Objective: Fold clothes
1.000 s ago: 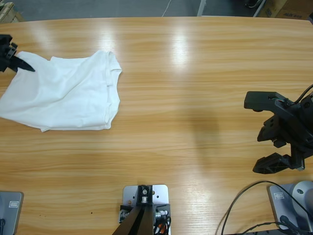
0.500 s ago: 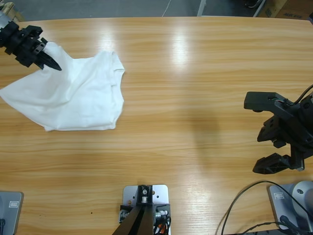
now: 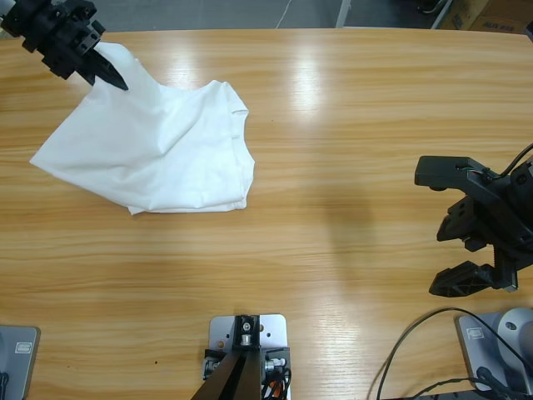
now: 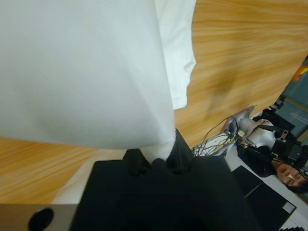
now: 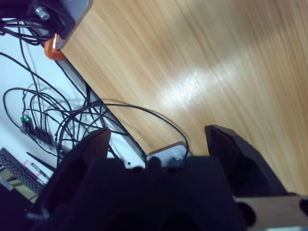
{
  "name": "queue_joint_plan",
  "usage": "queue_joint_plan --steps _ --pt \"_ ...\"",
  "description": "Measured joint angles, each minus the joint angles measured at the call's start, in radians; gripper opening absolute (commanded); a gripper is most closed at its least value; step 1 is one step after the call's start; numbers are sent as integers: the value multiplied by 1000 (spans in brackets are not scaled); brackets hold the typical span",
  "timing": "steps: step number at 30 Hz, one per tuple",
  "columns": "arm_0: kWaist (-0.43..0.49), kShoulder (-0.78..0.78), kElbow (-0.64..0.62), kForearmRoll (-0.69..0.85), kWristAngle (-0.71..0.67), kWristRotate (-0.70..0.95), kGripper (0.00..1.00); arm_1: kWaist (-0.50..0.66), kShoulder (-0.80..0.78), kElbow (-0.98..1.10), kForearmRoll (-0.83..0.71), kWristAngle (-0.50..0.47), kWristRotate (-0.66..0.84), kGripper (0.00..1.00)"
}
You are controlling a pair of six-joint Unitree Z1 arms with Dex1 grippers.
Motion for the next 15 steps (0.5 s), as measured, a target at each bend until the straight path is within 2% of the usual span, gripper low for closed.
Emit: queue_joint_plan --steps 4,15 --pt "29 2 -2 49 32 10 0 0 0 0 0 0 0 803" --pt "261 2 59 60 58 121 0 0 0 0 0 1 0 803"
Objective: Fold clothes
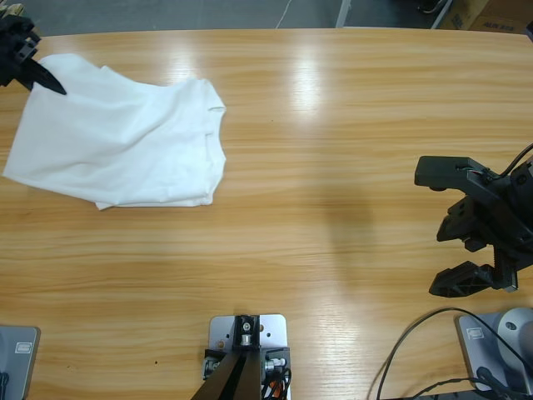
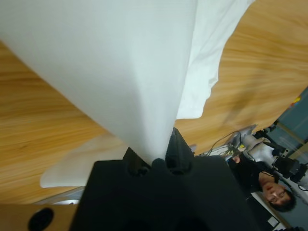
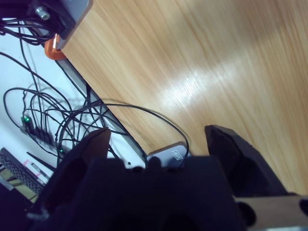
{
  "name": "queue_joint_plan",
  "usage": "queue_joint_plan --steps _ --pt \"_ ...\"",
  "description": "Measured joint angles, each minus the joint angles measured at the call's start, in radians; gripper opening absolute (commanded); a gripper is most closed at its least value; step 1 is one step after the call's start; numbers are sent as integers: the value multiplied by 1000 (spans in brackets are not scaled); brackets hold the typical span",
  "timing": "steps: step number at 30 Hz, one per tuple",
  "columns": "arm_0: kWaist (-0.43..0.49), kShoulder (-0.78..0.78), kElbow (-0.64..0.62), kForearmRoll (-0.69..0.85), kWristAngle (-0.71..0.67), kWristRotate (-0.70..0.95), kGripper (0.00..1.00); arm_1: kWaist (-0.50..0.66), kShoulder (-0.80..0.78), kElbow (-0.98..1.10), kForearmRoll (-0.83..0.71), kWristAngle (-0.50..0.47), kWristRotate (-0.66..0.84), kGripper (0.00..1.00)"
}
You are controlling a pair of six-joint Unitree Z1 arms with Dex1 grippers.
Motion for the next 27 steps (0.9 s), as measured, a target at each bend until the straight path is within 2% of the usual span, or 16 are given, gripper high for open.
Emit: queue_joint_plan --steps 5,10,19,27 --pt "39 0 8 0 5 32 0 0 0 0 0 1 0 803" --pt "30 0 0 0 5 32 0 0 4 0 0 1 0 803" --pt "-135 83 -169 37 5 -49 0 0 7 0 0 7 0 803" --pt "-265 198 -195 51 5 -75 0 0 7 0 0 11 -1 803"
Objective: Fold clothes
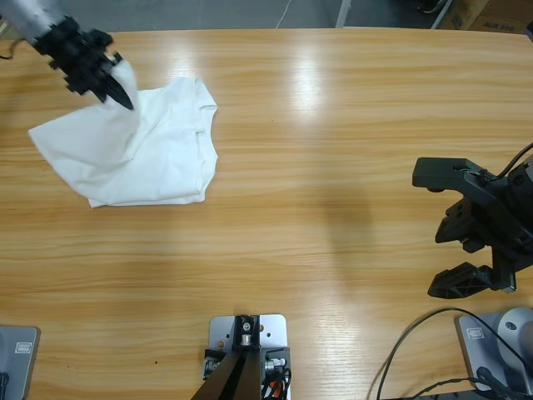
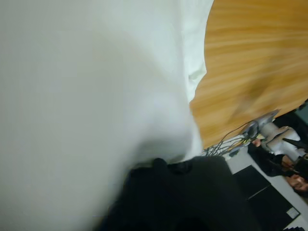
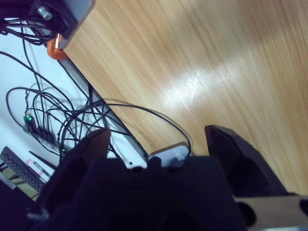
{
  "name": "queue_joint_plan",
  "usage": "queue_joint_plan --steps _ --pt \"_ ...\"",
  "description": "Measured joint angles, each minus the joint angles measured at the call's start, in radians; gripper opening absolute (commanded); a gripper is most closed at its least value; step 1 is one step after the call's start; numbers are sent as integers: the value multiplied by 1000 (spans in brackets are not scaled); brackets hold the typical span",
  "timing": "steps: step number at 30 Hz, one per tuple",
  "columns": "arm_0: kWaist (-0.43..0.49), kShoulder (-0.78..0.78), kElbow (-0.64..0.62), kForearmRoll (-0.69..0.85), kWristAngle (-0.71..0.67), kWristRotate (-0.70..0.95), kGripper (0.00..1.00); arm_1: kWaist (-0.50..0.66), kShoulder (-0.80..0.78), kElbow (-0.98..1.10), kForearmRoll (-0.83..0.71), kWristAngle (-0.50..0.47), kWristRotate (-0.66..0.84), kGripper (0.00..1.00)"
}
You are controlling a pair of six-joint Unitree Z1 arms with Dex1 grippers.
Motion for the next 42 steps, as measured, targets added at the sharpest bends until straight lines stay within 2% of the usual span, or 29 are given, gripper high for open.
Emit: queue_joint_plan --steps 9,10,11,12,13,19,23,31,34,38,42 --pt "-120 77 -56 3 0 -42 0 0 0 0 0 2 -5 804" --pt "-124 84 -63 4 0 -43 211 0 0 0 0 2 -6 812" --pt "-127 92 -71 5 0 -45 671 0 0 0 0 2 -7 823" --pt "-128 98 -82 5 0 -46 889 0 0 0 0 2 -7 826" --pt "-129 101 -93 5 0 -47 963 0 0 0 0 2 -7 826" --pt "-139 108 -167 5 6 -49 968 0 0 0 0 16 -10 837" --pt "-180 123 -257 6 12 -50 968 0 0 1 0 16 -10 872" --pt "-265 212 -478 8 13 -50 968 0 0 1 0 16 -12 878" --pt "-295 202 -498 8 57 -38 965 0 -3 1 0 16 -15 915" --pt "-282 152 -498 8 118 -14 959 0 -9 1 0 24 -16 918" --pt "-198 73 -479 8 126 27 959 0 -15 1 0 29 -16 916"
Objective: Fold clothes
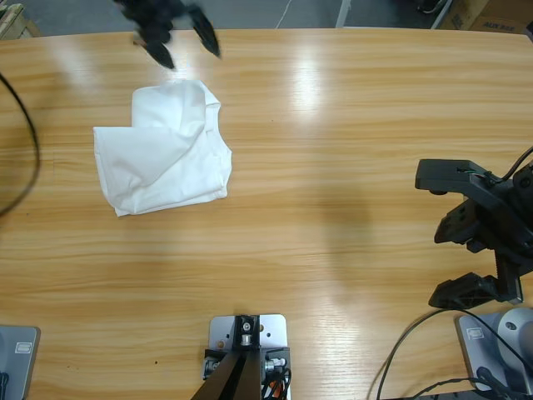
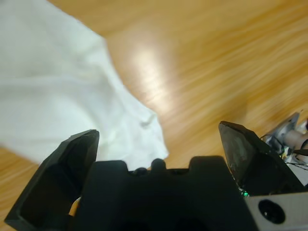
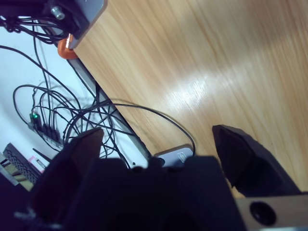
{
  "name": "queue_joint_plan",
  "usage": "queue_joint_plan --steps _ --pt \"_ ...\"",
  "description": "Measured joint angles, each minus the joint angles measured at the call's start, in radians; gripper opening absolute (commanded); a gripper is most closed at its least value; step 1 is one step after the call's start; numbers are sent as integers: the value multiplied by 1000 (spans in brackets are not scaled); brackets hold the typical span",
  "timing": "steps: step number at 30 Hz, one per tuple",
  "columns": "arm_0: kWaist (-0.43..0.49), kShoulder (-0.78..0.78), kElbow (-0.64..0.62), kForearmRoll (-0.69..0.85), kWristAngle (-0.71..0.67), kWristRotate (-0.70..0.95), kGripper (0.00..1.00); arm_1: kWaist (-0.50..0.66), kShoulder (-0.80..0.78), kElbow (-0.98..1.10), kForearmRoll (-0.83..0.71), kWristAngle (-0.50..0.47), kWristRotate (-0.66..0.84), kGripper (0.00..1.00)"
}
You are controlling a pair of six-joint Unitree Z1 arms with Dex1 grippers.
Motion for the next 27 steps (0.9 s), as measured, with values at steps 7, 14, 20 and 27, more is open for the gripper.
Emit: queue_joint_plan --steps 7,14,20,27 --pt "88 -156 439 -94 -3 42 954 0 -14 0 0 0 0 913" --pt "138 -279 921 -357 -21 16 950 0 -21 0 0 0 0 913" --pt "84 -372 962 -383 -34 -28 950 0 -19 0 0 0 0 913" --pt "-49 -385 965 -387 -57 -91 950 0 -18 1 0 0 0 913"
